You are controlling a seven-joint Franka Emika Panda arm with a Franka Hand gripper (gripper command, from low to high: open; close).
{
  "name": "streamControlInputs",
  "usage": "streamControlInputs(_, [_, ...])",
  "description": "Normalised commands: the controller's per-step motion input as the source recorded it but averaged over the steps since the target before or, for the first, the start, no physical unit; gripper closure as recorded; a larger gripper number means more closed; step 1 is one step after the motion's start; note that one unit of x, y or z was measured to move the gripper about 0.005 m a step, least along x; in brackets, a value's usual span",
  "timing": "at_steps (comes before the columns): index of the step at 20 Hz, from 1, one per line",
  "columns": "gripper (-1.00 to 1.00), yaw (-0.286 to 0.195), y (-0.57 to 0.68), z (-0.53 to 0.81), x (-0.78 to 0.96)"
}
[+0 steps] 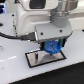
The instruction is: Insert the blue gear onto the right peg, followed by the red gear
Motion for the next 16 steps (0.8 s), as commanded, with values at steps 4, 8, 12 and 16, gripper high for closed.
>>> streamControlInputs(4, [1.00, 0.000, 0.00, 0.13, 0.18])
streamControlInputs(8, [1.00, 0.000, 0.00, -0.08, 0.25])
streamControlInputs(12, [1.00, 0.000, -0.01, -0.14, 0.24])
streamControlInputs(16, [1.00, 0.000, 0.00, -0.21, 0.20])
